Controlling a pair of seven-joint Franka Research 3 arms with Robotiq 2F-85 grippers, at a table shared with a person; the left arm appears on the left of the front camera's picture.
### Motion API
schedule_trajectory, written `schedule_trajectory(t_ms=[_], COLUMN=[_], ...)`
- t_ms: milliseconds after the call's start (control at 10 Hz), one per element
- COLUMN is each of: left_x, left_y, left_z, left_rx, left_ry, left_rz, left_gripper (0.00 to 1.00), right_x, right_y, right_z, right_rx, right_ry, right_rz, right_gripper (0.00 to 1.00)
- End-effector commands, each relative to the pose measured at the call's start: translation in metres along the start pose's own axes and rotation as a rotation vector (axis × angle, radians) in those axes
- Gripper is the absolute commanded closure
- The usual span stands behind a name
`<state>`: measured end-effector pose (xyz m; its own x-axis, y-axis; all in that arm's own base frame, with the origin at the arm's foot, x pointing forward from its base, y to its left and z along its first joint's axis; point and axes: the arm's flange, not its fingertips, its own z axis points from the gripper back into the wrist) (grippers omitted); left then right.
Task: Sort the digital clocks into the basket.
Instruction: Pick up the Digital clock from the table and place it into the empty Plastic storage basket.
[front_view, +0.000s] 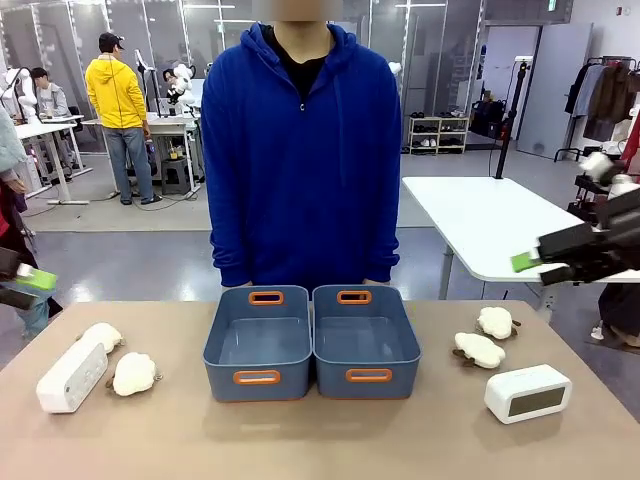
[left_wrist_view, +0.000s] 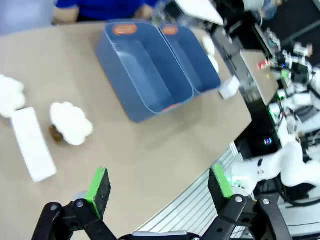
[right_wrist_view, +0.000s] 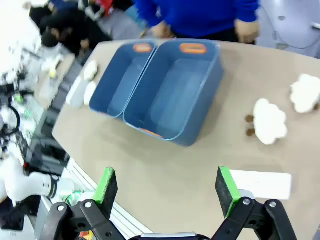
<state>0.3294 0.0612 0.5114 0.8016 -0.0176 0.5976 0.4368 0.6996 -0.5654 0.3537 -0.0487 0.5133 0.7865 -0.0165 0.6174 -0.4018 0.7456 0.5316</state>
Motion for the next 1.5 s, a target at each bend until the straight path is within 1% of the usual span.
schedule_trajectory(t_ms=[0,100,200,400,600,700,800,1400], left_x=[-0.053,-0.069,-0.076,-0.078,-0.073,-0.037,-0.037,-0.037], left_y=[-0.006,-0.002,0.006,0.016,0.018,0.029,0.029,0.029], left_z=[0.025,0.043,0.051,0.055,0.057,0.089,0.089,0.089], left_rx=[-0.028,-0.039,-0.043,-0.039,-0.007,-0.017,-0.017,-0.017], left_ry=[-0.101,-0.140,-0.160,-0.181,-0.193,-0.179,-0.179,-0.179], left_rz=[-0.013,0.026,0.054,0.085,0.123,0.107,0.107,0.107], left_gripper=[0.00,0.00,0.00,0.00,0.00,0.00,0.00,0.00], right_x=[-0.024,-0.033,-0.037,-0.041,-0.045,-0.045,-0.018,-0.018], right_y=[-0.010,-0.019,-0.029,-0.036,-0.037,-0.041,-0.042,-0.042], right_z=[0.012,0.024,0.030,0.038,0.039,0.032,0.051,0.051], right_rx=[0.023,0.034,0.027,0.030,0.025,0.016,0.008,0.008], right_ry=[-0.035,-0.060,-0.072,-0.103,-0.111,-0.104,-0.096,-0.096], right_rz=[-0.021,-0.056,-0.076,-0.090,-0.101,-0.111,-0.120,-0.120], right_gripper=[0.00,0.00,0.00,0.00,0.00,0.00,0.00,0.00])
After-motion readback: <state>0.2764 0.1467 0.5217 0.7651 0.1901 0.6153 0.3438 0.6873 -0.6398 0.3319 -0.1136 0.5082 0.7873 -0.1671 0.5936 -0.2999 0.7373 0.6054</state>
